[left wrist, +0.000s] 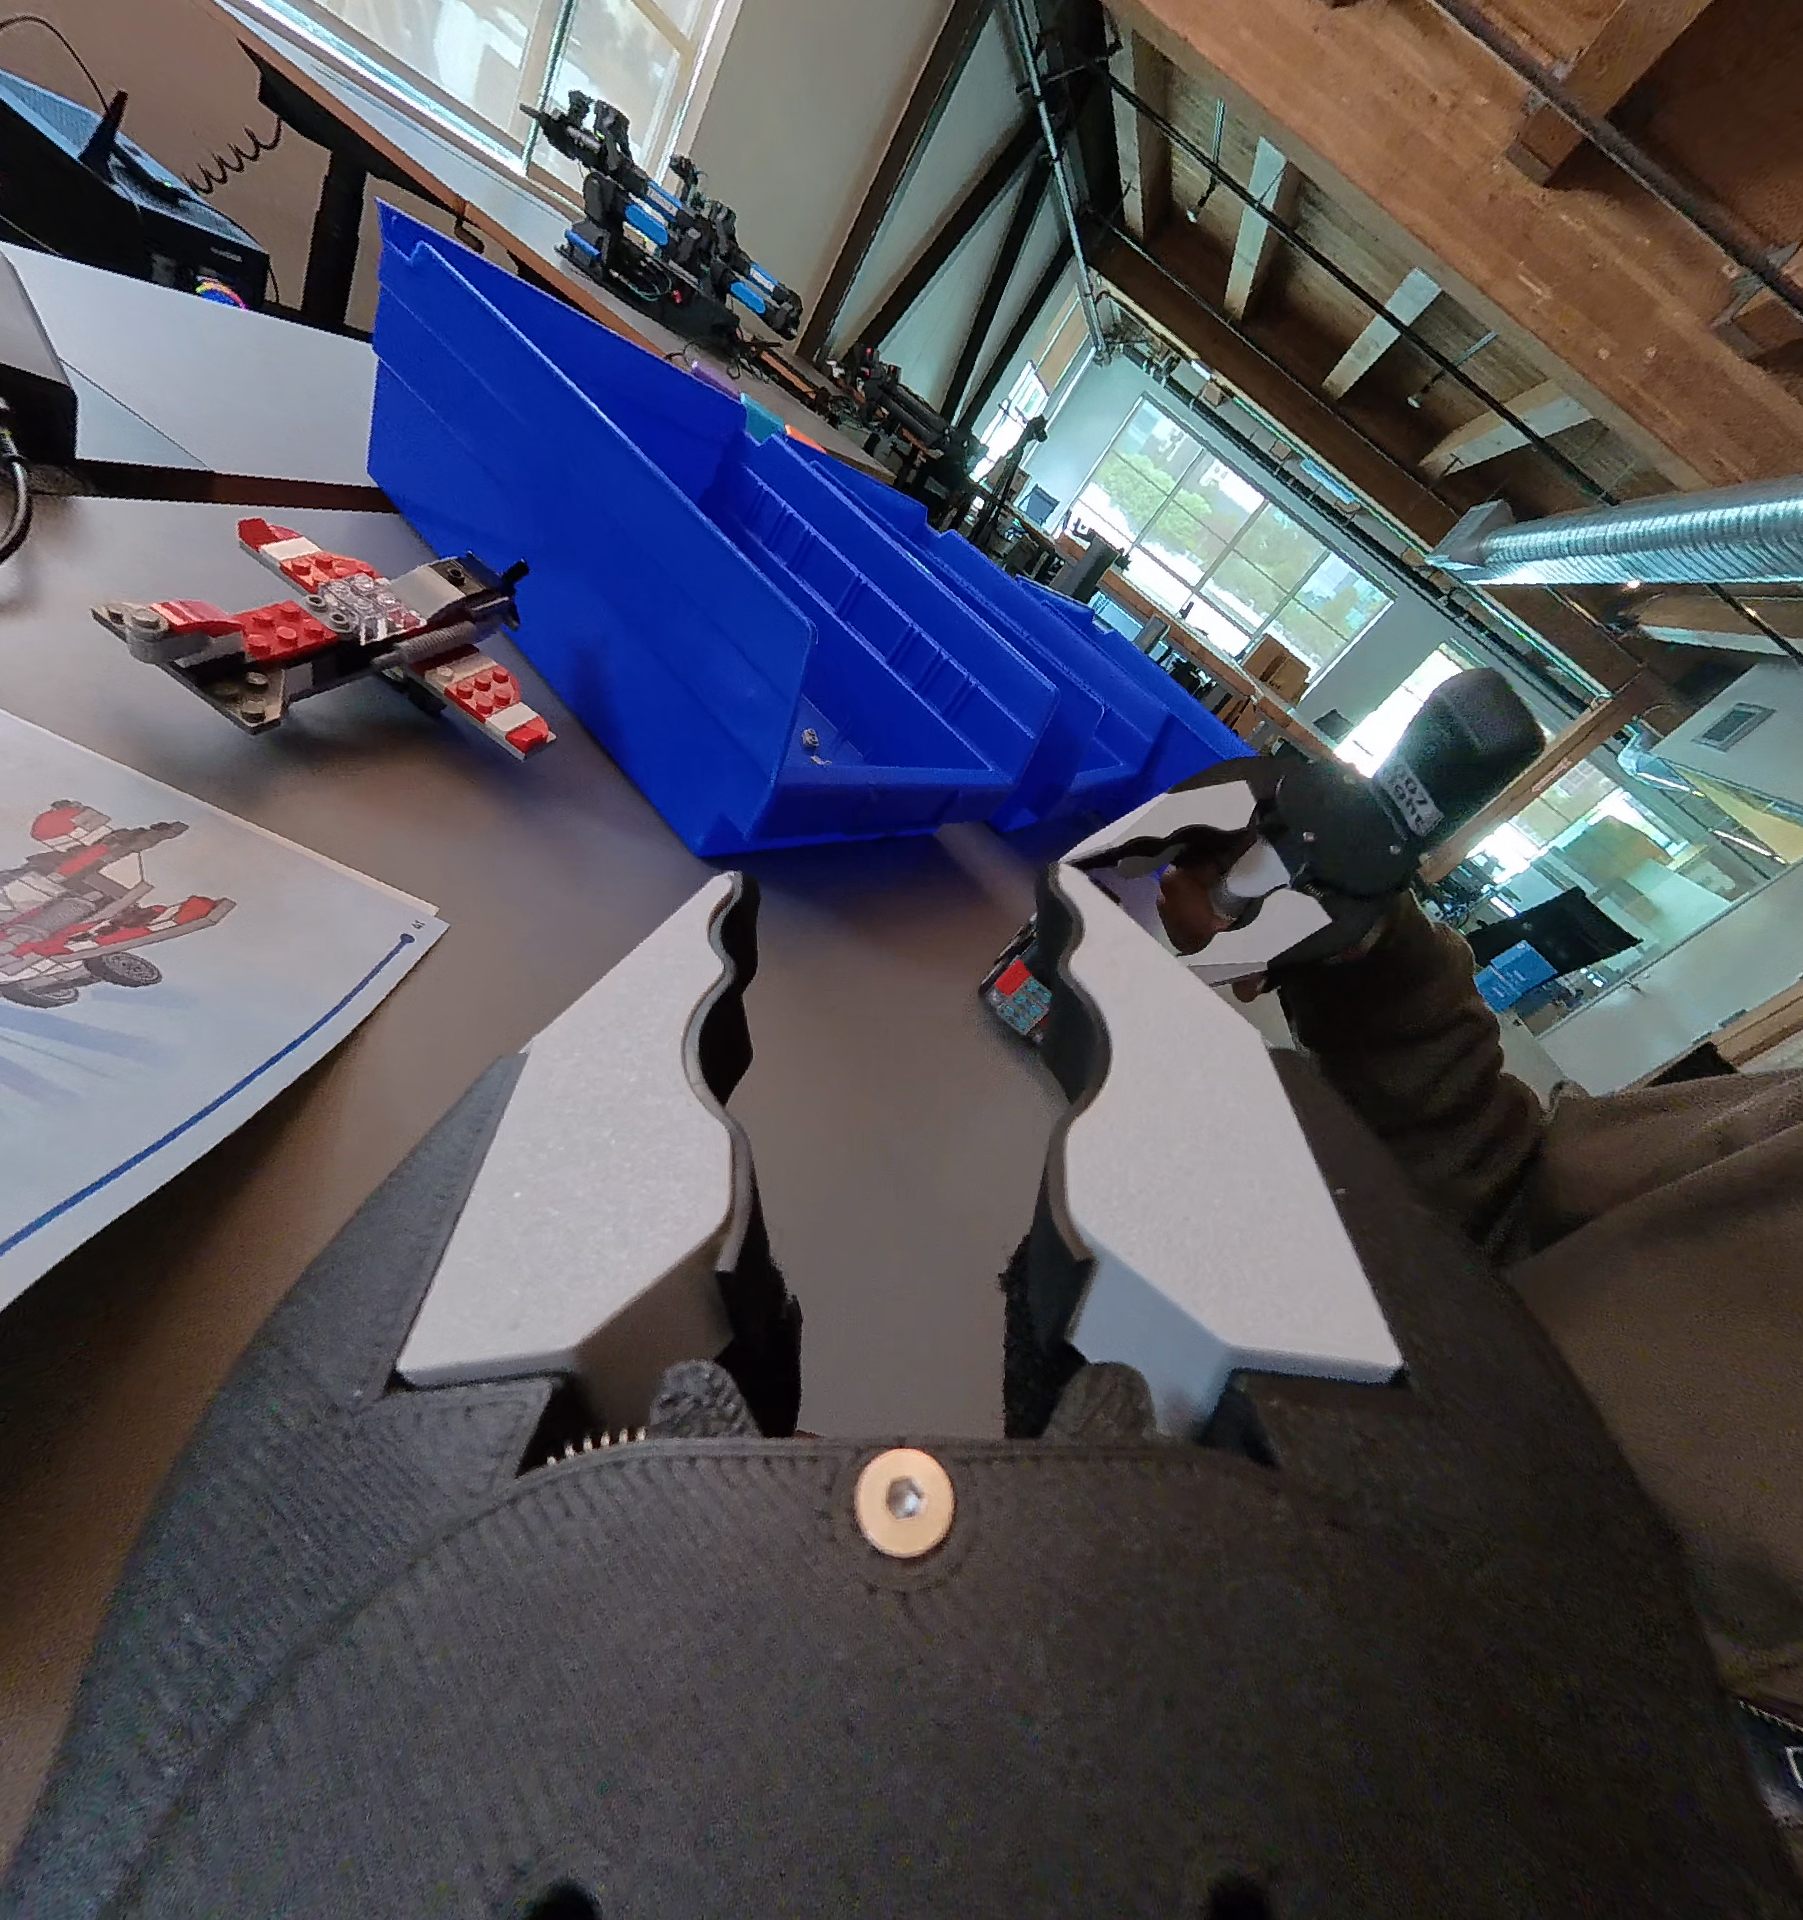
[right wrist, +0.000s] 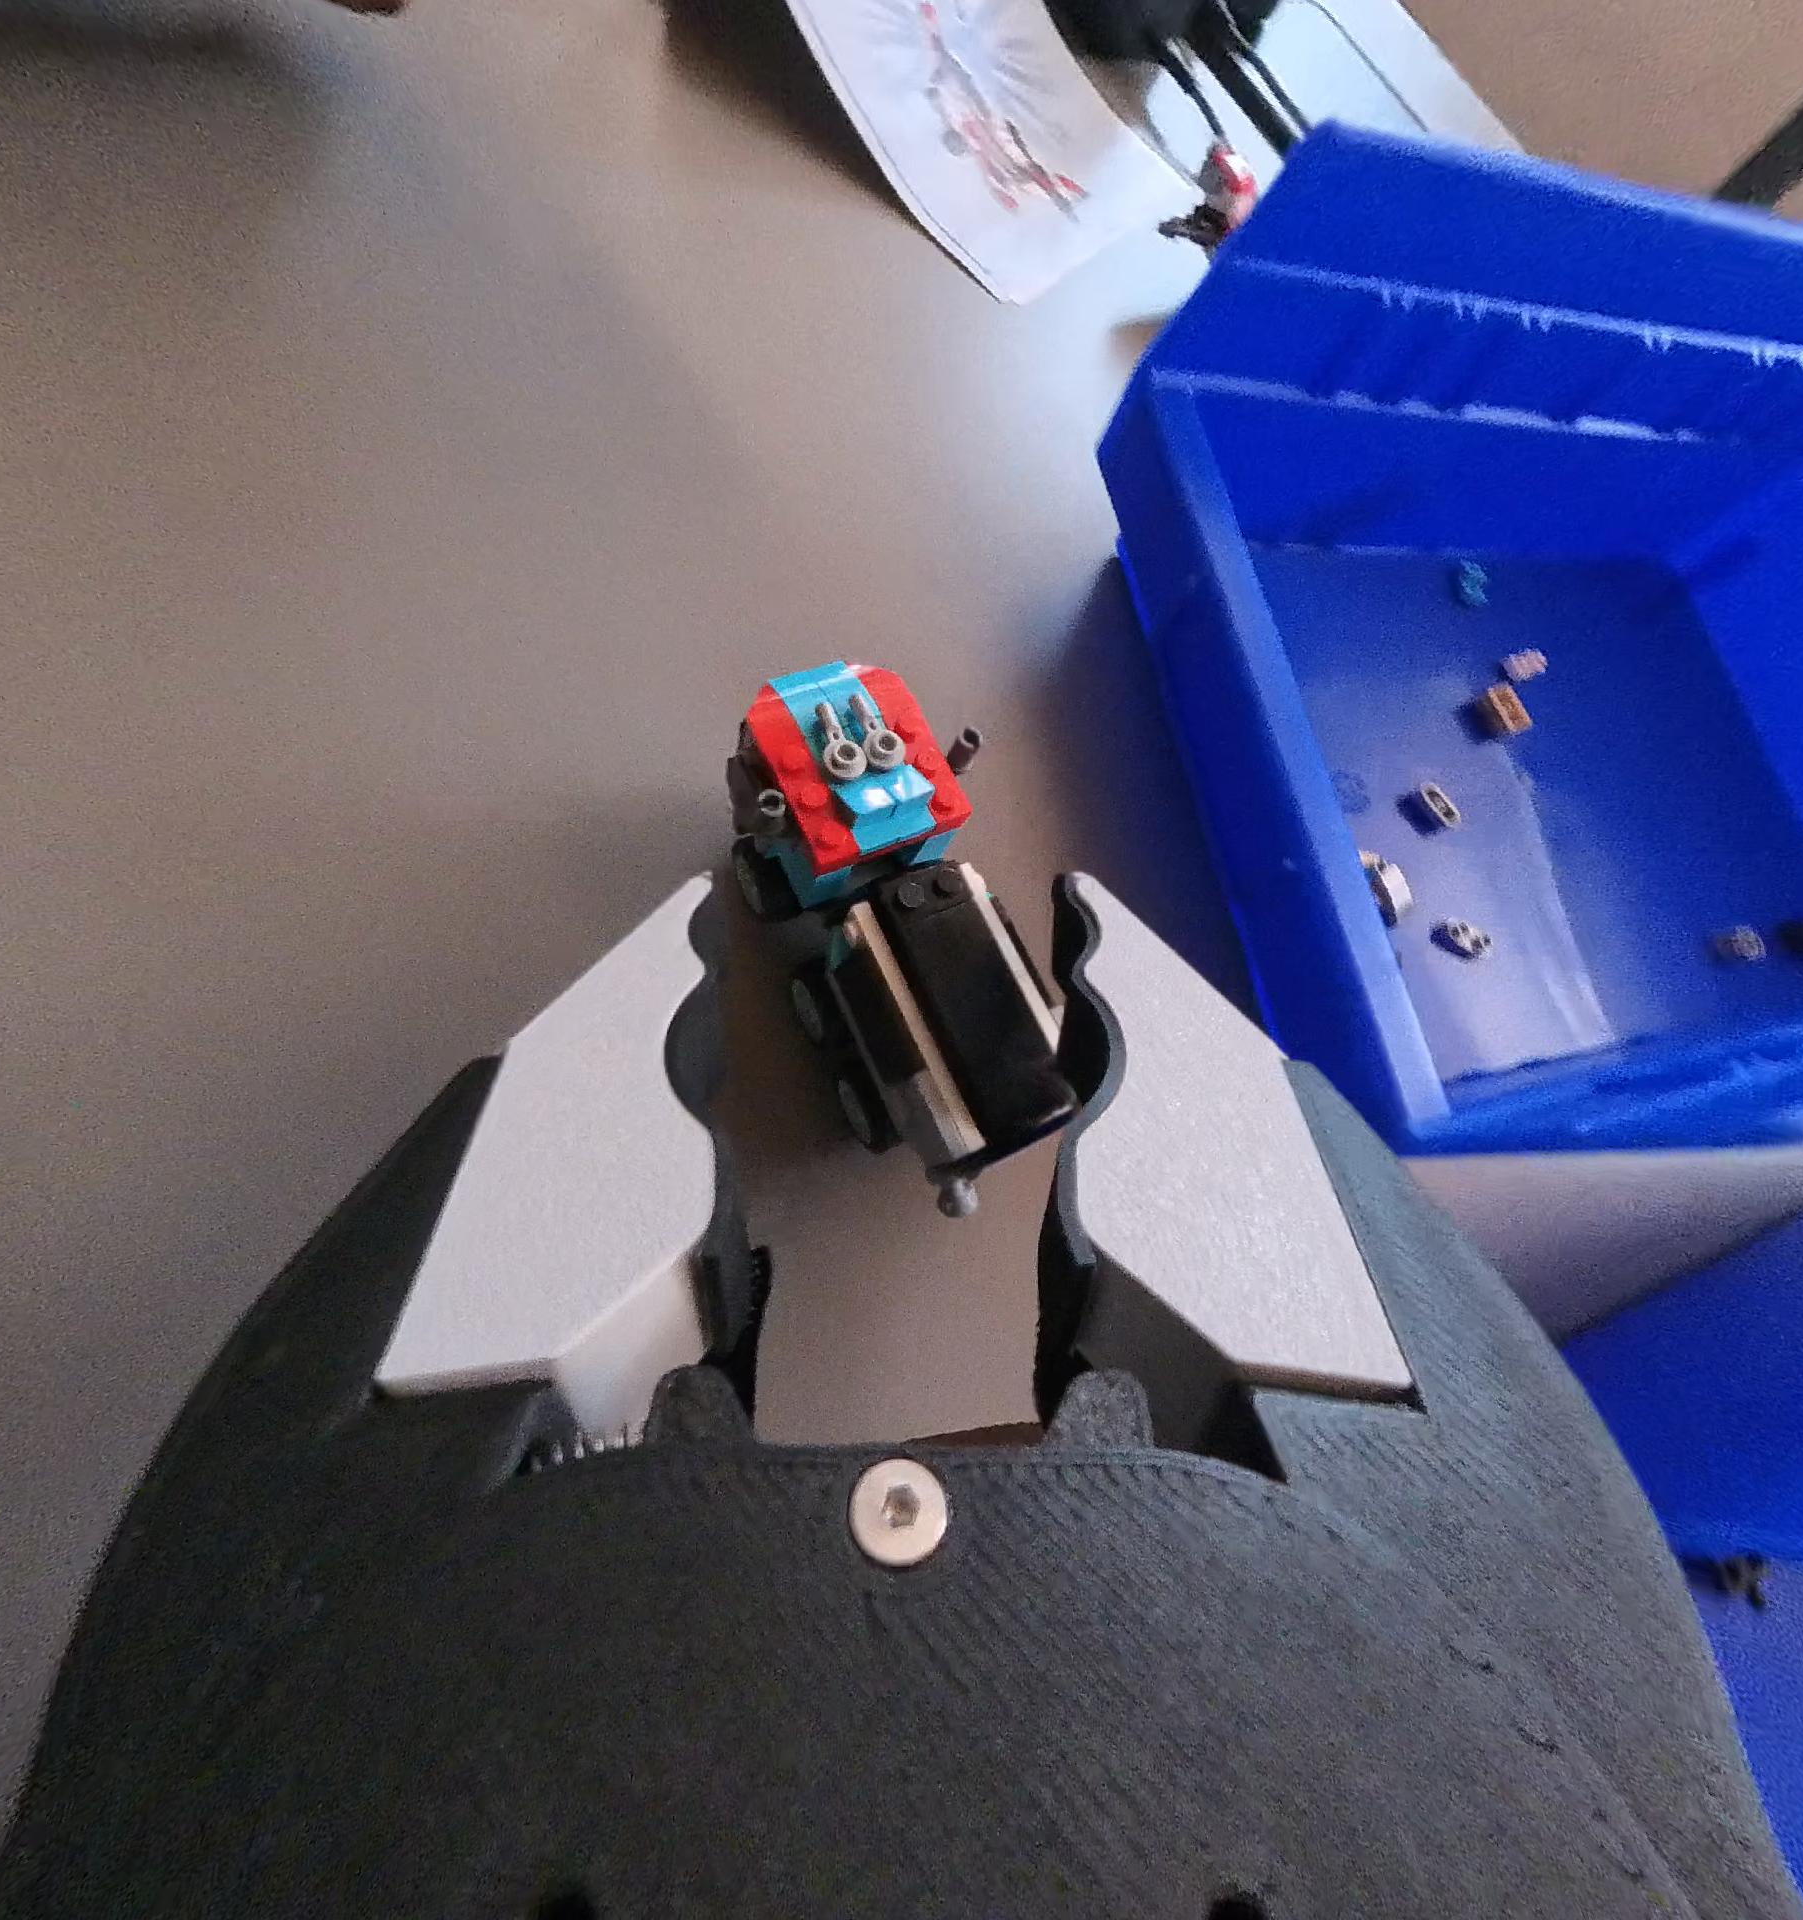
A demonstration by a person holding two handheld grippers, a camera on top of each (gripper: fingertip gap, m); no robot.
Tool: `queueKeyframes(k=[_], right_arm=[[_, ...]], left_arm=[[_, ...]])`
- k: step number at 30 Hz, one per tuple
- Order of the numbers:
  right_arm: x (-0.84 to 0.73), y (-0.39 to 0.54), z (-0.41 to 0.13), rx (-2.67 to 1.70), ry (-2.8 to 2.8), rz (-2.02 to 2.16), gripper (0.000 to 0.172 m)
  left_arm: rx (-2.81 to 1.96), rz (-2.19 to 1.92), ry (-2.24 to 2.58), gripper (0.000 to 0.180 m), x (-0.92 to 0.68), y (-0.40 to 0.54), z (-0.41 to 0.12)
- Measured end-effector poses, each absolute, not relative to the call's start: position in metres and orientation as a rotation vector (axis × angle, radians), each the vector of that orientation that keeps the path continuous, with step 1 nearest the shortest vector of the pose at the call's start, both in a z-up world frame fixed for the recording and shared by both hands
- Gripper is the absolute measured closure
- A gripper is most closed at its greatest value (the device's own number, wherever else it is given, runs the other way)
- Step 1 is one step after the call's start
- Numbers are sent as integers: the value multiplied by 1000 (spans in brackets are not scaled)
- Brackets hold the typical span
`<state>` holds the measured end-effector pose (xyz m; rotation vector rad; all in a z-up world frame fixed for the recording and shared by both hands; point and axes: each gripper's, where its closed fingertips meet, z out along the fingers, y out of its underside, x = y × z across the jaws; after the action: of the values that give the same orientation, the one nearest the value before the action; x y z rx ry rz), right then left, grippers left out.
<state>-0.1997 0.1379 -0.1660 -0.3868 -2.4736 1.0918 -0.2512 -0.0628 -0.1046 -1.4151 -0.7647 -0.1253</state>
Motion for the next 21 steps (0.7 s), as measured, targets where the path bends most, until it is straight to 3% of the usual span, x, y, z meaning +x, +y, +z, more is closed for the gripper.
queueKeyframes(k=[6,14,21], right_arm=[[-208,154,-176,-479,-2418,1038,114],[-195,159,-124,-463,-2288,1102,112],[-177,35,-75,-445,-2193,1537,116]], left_arm=[[-1417,-99,-767,125,-251,-65,-104],[-1398,-3,-788,124,-261,-88,-91],[-1358,262,-952,122,-293,-161,-86]])
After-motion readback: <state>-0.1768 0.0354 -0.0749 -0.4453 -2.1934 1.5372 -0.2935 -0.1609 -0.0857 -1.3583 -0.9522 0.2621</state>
